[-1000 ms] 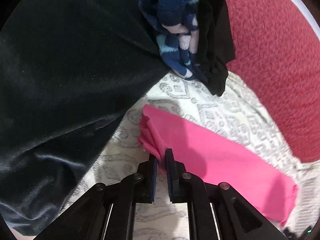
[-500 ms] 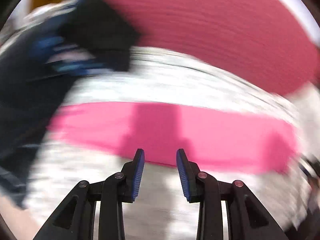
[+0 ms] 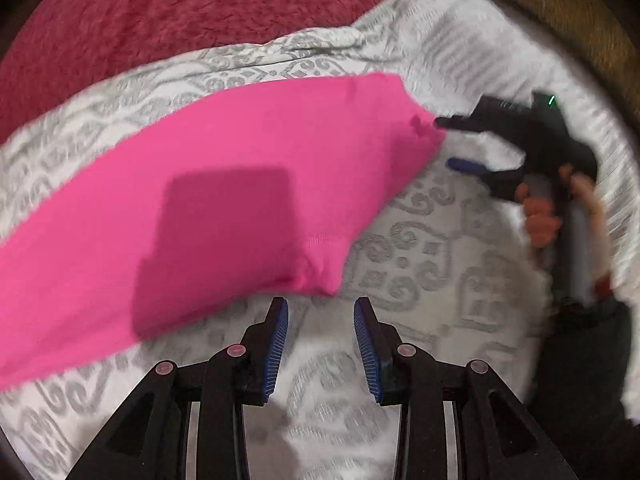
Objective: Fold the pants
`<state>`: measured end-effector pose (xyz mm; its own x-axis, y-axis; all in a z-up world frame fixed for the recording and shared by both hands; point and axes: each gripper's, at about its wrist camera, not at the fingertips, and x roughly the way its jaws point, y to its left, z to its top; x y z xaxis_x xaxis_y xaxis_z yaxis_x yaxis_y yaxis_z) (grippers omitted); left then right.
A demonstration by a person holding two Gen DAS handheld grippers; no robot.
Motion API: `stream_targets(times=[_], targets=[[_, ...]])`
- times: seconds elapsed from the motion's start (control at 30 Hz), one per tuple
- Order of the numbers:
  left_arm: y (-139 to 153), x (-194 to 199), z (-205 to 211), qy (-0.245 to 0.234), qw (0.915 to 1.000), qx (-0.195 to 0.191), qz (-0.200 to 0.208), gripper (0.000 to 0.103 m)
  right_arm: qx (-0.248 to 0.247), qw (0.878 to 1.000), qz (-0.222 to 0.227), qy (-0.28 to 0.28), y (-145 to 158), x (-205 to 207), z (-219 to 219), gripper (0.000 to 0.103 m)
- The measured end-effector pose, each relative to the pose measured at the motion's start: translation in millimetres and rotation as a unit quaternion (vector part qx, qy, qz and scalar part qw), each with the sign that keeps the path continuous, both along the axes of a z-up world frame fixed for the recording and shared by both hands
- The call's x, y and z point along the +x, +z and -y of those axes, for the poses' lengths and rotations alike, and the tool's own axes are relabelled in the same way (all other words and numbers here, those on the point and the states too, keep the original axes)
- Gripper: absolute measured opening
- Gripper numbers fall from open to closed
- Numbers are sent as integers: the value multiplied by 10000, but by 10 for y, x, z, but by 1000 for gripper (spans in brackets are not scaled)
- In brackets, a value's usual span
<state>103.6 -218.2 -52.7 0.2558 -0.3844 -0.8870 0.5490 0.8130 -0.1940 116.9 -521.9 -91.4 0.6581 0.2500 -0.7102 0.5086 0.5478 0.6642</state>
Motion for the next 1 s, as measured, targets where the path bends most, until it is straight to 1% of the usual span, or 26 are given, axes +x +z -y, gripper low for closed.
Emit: stream_targets(times=[0.03,0.07,0.1,0.17,0.23,0.3,0.37,0.4,0.43,0.47,0.5,0.53,0.57,0.6,0.67,0.73,0.8,0.87,0.9,0.97,1.0], targets=[[-29,-9,74,-11,9994,284,216,35,103,9999,-1,26,-21,3,37,59],[-53,3,130,-41,9986,425,312,35,251,9997,47,69,-37,7,77,59],[-73,26,119,-57,9985,446,298,35,319,9994,67,112,-42,20,106,59],[-137,78,152,-21,9991,394,149,35,320,9992,92,199,-42,34,139,59],[-153,104,133,-20,9990,414,186,34,399,9987,144,287,-63,64,173,59],[-163,131,183,-39,9987,453,239,33,602,9975,296,219,-104,101,233,59],[-165,163,221,34,9988,442,220,25,852,9951,483,129,-155,133,292,59],[-164,185,232,84,9987,458,217,16,981,9934,591,66,-176,153,330,59],[-169,213,229,142,9986,462,197,11,1065,9921,659,3,-189,171,360,59],[-181,243,244,162,9988,421,163,11,1117,9911,724,-47,-200,200,393,58],[-195,256,267,168,9990,392,146,9,1083,9912,764,-58,-205,248,403,52],[-201,260,281,165,9990,388,153,9,999,9922,749,-44,-202,290,396,45],[-187,220,271,163,9989,397,171,8,837,9942,670,11,-207,342,375,23],[-185,204,274,165,9989,398,179,8,608,9968,489,151,-226,412,334,13],[-173,179,289,160,9990,371,181,7,387,9979,487,172,-187,421,300,11],[-142,133,302,117,9993,305,169,7,81,9980,612,100,-9,350,281,10],[-87,75,328,54,9993,279,233,7,-454,9965,704,10,292,192,248,10],[-37,17,358,-41,9993,237,276,6,-719,9947,736,-41,498,39,205,10],[-31,-1,368,-77,9995,192,245,7,-981,9924,737,-44,626,-54,165,10],[-41,-24,406,-135,9996,160,200,6,-1401,9881,640,-53,717,-114,126,10],[-55,-43,435,-177,9995,181,191,7,-1500,9872,531,-101,697,-116,144,10]])
